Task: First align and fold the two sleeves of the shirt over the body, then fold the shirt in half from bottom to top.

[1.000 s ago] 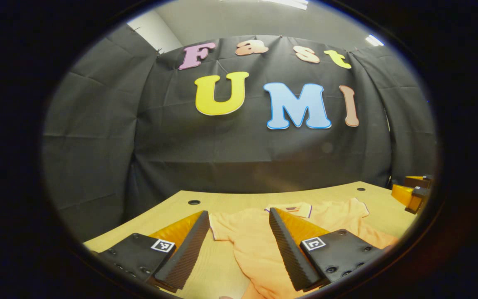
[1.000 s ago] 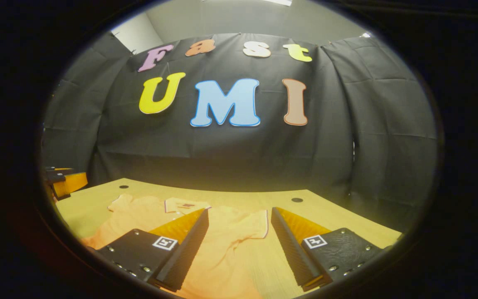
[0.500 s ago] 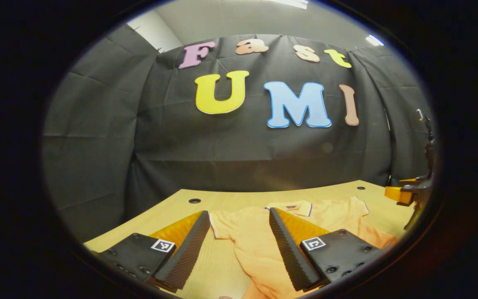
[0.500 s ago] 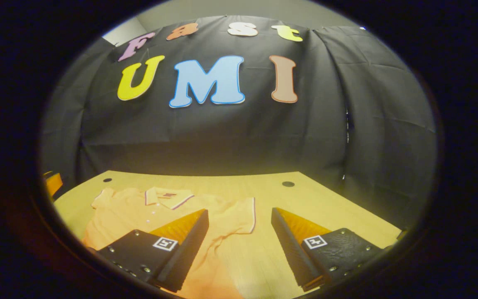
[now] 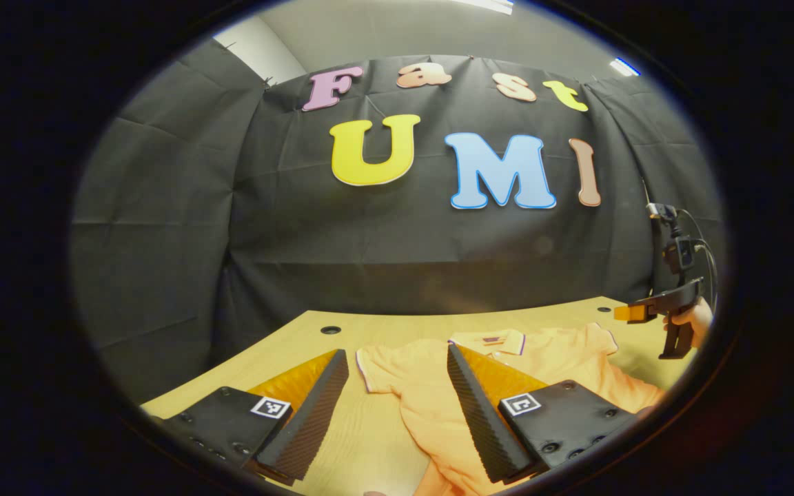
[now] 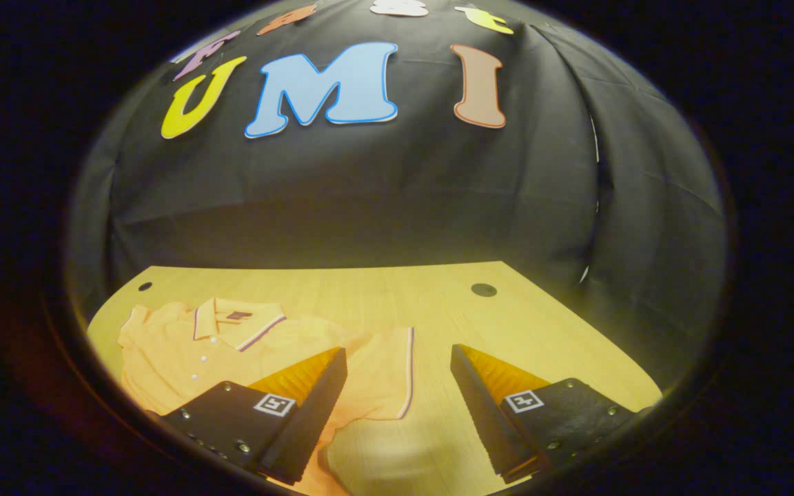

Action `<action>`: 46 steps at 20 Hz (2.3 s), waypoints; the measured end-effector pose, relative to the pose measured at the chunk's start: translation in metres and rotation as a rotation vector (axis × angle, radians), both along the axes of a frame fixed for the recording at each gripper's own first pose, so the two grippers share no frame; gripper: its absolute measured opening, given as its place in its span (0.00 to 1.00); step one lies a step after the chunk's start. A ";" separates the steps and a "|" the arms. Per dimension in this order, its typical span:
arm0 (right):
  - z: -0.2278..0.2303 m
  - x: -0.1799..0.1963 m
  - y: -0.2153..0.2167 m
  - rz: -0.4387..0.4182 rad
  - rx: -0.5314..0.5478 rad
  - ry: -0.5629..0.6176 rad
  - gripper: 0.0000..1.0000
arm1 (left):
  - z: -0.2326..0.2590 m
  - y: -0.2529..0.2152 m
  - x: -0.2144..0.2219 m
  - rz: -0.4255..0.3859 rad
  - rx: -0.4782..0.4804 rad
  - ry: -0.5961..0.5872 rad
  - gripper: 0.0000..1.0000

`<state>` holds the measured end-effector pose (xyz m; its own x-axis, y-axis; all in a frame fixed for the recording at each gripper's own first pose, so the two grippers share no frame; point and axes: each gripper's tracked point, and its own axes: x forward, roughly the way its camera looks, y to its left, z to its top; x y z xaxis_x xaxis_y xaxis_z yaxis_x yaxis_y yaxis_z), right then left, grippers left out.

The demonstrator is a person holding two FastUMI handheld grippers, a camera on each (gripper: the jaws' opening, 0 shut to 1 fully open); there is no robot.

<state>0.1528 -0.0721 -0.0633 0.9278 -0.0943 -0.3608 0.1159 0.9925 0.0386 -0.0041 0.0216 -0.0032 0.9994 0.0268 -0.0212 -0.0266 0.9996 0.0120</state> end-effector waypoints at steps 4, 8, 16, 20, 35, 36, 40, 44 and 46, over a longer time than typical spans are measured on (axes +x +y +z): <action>-0.033 0.025 -0.004 -0.009 0.011 0.098 0.95 | -0.007 0.008 0.005 0.008 -0.006 0.015 0.94; -0.069 0.034 0.000 -0.011 0.044 0.191 0.95 | -0.013 0.014 0.009 0.015 -0.008 0.028 0.95; -0.083 0.037 0.005 -0.002 0.087 0.230 0.66 | -0.023 0.019 0.014 0.019 -0.039 0.048 0.96; -0.084 0.036 0.008 -0.006 0.120 0.253 0.28 | -0.028 0.016 0.013 0.014 -0.032 0.060 0.95; -0.012 0.051 0.065 0.106 0.015 0.109 0.00 | -0.034 0.028 0.009 0.032 -0.050 0.076 0.94; -0.004 0.052 0.080 0.137 -0.010 0.094 0.00 | -0.034 0.030 0.008 0.034 -0.050 0.077 0.96; 0.010 0.046 0.151 0.287 -0.098 0.076 0.00 | -0.033 0.038 0.005 0.051 -0.054 0.079 0.94; -0.010 0.034 0.201 0.393 -0.135 0.123 0.00 | -0.035 0.051 0.001 0.070 -0.057 0.082 0.95; -0.027 0.029 0.217 0.424 -0.137 0.162 0.00 | -0.035 0.056 0.001 0.078 -0.060 0.085 0.97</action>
<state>0.1816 0.1450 -0.0905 0.8276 0.2241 -0.5146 -0.3072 0.9482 -0.0812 -0.0026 0.0775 -0.0385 0.9888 0.1008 -0.1101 -0.1059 0.9935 -0.0422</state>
